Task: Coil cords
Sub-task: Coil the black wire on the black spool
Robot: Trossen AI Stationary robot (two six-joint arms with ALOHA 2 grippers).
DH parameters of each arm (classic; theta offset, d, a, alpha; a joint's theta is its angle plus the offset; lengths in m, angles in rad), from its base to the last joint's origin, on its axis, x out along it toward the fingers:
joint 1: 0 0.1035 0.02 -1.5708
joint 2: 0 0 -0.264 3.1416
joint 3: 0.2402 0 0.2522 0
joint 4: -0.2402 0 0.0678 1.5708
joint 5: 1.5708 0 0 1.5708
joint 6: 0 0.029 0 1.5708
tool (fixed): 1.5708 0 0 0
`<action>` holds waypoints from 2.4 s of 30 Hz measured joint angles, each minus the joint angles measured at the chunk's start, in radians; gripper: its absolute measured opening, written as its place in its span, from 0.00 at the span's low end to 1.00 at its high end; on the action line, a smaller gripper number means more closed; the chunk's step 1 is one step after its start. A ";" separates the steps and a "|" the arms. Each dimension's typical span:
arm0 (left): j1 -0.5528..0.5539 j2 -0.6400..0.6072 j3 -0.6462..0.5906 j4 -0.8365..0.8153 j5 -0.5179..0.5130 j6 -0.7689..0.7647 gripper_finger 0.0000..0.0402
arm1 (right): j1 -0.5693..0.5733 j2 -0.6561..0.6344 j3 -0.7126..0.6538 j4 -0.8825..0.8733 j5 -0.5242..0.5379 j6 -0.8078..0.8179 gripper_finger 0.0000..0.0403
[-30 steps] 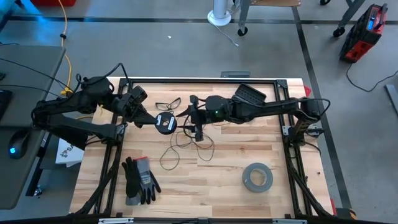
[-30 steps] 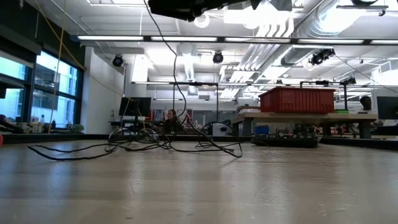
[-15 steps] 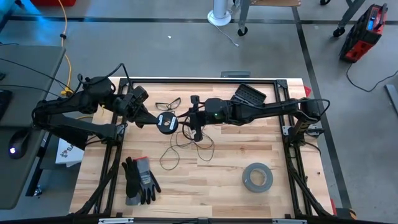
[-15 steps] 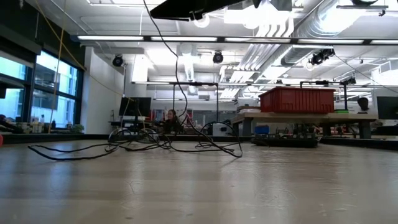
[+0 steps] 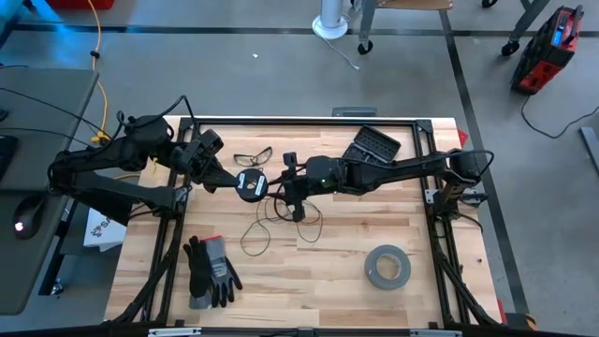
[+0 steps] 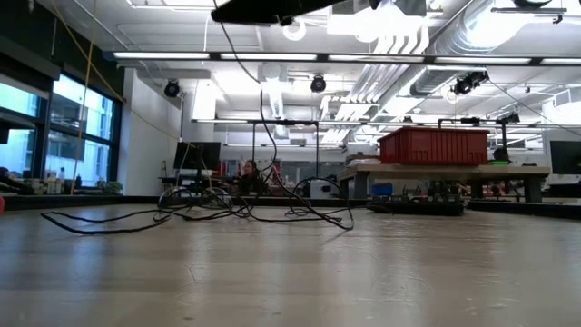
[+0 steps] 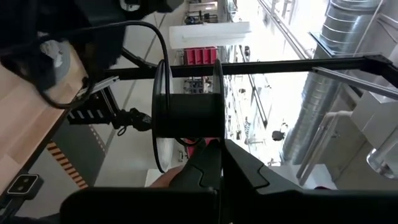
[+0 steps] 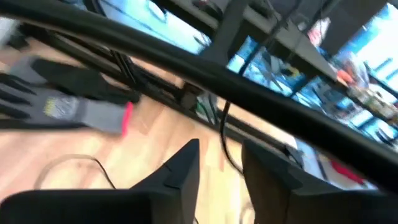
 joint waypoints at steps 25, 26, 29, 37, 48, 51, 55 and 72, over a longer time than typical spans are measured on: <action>0.000 0.000 0.000 -0.001 0.004 -0.005 0.00 | 0.004 0.007 0.000 -0.011 0.099 0.024 0.02; 0.000 0.000 0.000 -0.001 0.004 -0.005 0.00 | 0.006 0.006 0.000 -0.012 0.119 0.025 0.01; 0.000 0.000 0.000 -0.016 0.004 0.005 0.00 | 0.010 -0.018 0.002 -0.030 0.153 0.033 0.01; 0.000 0.000 0.001 -0.240 0.005 0.090 0.00 | 0.003 -0.109 0.101 -0.237 0.160 0.078 0.00; 0.093 -0.002 0.001 -0.185 -0.063 0.128 0.00 | 0.003 -0.192 0.118 -0.442 0.178 0.105 0.00; 0.127 -0.007 0.001 -0.170 -0.112 0.159 0.00 | 0.003 -0.212 0.118 -0.472 0.178 0.145 0.00; 0.179 -0.014 0.000 -0.160 -0.189 0.228 0.00 | 0.003 -0.236 0.118 -0.483 0.175 0.190 0.00; 0.288 0.107 0.000 0.332 -0.309 0.278 0.00 | 0.009 -0.226 0.117 -0.301 -0.031 0.278 0.00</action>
